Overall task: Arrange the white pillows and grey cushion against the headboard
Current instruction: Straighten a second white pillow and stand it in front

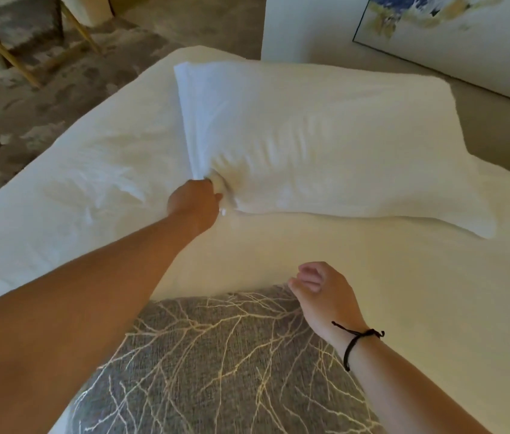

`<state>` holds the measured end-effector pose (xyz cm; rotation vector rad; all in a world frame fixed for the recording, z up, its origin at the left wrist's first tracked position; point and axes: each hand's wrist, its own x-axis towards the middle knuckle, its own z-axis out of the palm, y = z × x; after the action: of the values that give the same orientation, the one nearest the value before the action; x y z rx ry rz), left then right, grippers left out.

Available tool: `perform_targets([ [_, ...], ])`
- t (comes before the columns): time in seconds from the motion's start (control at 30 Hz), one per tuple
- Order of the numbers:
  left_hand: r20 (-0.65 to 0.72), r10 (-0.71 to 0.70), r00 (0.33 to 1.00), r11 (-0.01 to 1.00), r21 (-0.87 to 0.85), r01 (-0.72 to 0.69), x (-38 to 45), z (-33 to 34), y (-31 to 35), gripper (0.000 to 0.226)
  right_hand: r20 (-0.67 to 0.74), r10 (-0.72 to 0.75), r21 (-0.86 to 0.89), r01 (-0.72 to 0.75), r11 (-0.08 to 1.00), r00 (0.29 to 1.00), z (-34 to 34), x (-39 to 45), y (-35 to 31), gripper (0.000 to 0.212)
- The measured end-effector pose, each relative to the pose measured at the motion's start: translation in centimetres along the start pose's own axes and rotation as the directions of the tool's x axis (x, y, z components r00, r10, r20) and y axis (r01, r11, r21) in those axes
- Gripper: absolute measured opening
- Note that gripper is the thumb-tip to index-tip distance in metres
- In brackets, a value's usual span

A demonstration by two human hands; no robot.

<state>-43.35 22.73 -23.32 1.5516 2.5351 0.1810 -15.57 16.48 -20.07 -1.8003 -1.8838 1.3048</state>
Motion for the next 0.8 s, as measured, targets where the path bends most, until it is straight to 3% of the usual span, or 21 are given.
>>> perform_targets([
  [0.13,0.129,0.161,0.978,0.987,0.003,-0.163,-7.3,-5.0,3.6,0.043,-0.047,0.226,0.276,-0.205,0.939,0.973,-2.0,-0.9,-2.0,0.035],
  [0.17,0.161,0.204,0.966,0.979,-0.017,-0.204,-9.8,-6.1,4.8,0.041,-0.031,0.293,0.399,-0.257,0.88,0.956,-2.6,-1.6,-2.7,0.038],
  [0.27,0.196,0.337,0.921,0.94,-0.125,-0.317,-17.6,-9.3,10.2,0.031,0.148,0.434,0.723,-0.396,0.566,0.889,-4.9,-4.4,-4.0,0.045],
  [0.33,0.2,0.421,0.885,0.904,-0.168,-0.392,-22.3,-11.0,14.3,0.02,0.252,0.439,0.797,-0.442,0.411,0.863,-7.1,-6.7,-4.2,0.053],
  [0.43,0.285,0.477,0.831,0.878,-0.121,-0.462,-28.5,-13.0,19.1,0.014,0.304,0.52,0.804,-0.508,0.31,0.799,-10.9,-10.3,-2.9,0.045],
  [0.53,0.332,0.482,0.811,0.872,-0.092,-0.481,-32.5,-14.1,21.1,0.017,0.274,0.567,0.798,-0.512,0.317,0.777,-13.6,-13.7,-1.8,0.036],
  [0.63,0.267,0.559,0.785,0.828,-0.134,-0.544,-34.5,-16.5,22.9,0.023,0.21,0.572,0.801,-0.475,0.364,0.793,-16.7,-16.7,-1.8,0.029],
  [0.8,0.221,0.696,0.684,0.718,-0.25,-0.65,-38.1,-23.4,27.6,0.041,-0.052,0.484,0.654,-0.337,0.678,0.873,-28.8,-22.6,-0.7,0.039],
])
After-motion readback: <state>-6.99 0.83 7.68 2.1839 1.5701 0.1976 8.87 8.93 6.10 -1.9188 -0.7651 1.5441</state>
